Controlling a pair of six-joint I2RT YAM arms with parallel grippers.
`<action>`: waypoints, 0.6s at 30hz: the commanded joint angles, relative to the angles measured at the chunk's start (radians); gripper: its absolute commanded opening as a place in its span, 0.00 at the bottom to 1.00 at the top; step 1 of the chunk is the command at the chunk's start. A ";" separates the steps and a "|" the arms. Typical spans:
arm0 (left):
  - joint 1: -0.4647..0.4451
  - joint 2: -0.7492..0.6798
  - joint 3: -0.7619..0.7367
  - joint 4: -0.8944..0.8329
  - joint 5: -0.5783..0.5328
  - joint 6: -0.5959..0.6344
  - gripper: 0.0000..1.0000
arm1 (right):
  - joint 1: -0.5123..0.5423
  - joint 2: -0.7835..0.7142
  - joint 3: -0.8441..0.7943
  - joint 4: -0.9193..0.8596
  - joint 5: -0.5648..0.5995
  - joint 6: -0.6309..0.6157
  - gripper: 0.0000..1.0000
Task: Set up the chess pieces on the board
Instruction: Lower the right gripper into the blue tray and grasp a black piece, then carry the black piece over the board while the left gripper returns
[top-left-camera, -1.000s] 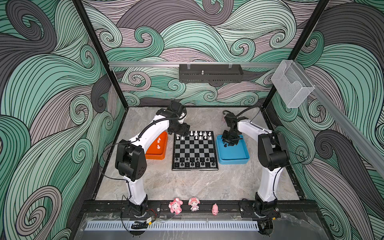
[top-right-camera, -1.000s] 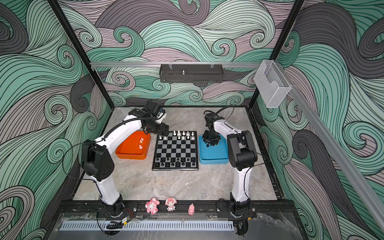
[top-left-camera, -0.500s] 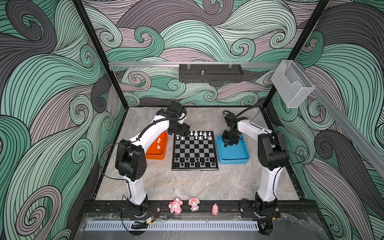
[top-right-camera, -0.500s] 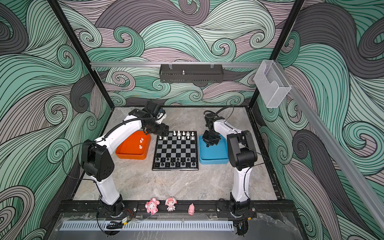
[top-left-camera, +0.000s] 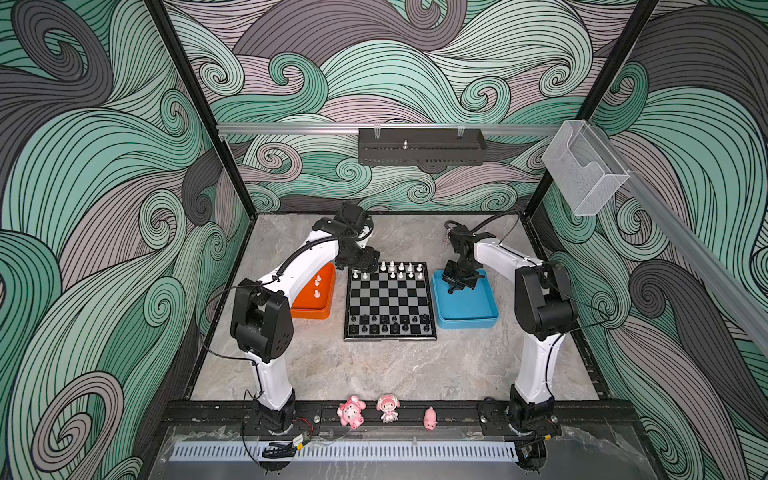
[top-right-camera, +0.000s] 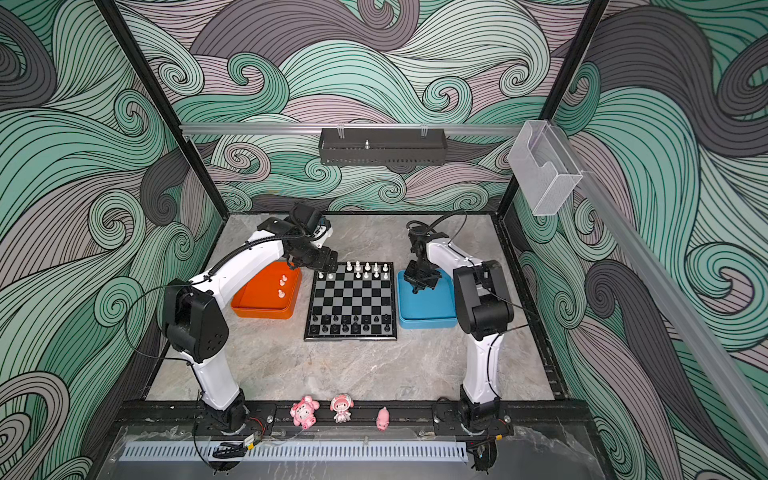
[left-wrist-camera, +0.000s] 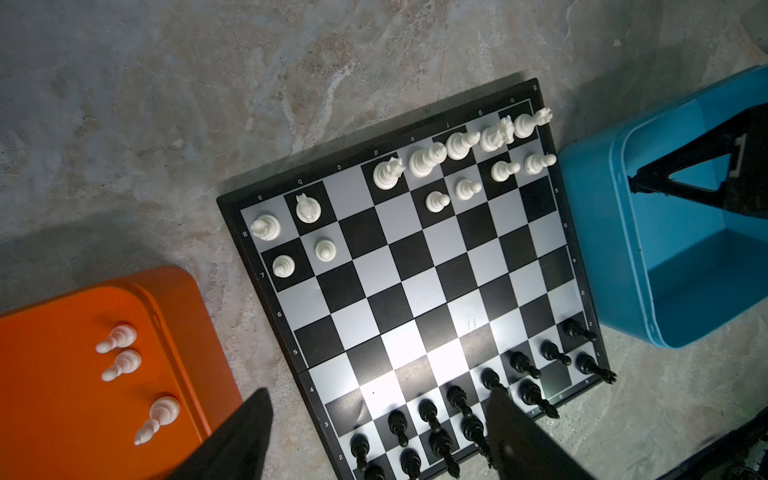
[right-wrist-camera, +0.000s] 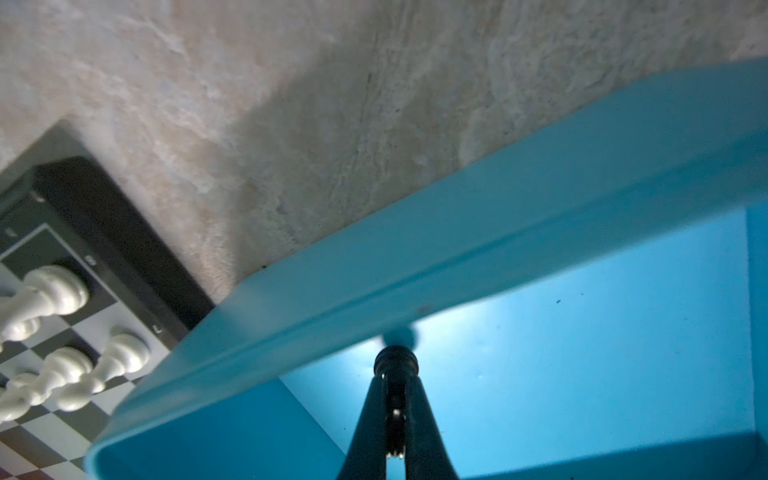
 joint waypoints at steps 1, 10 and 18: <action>0.000 0.006 0.003 -0.003 -0.002 0.002 0.83 | 0.019 0.000 0.039 -0.056 0.046 -0.037 0.00; 0.089 -0.003 0.006 -0.008 -0.021 -0.021 0.83 | 0.087 -0.107 0.077 -0.142 0.113 -0.133 0.00; 0.169 0.001 0.002 -0.001 0.000 -0.030 0.83 | 0.203 -0.247 0.051 -0.180 0.080 -0.149 0.00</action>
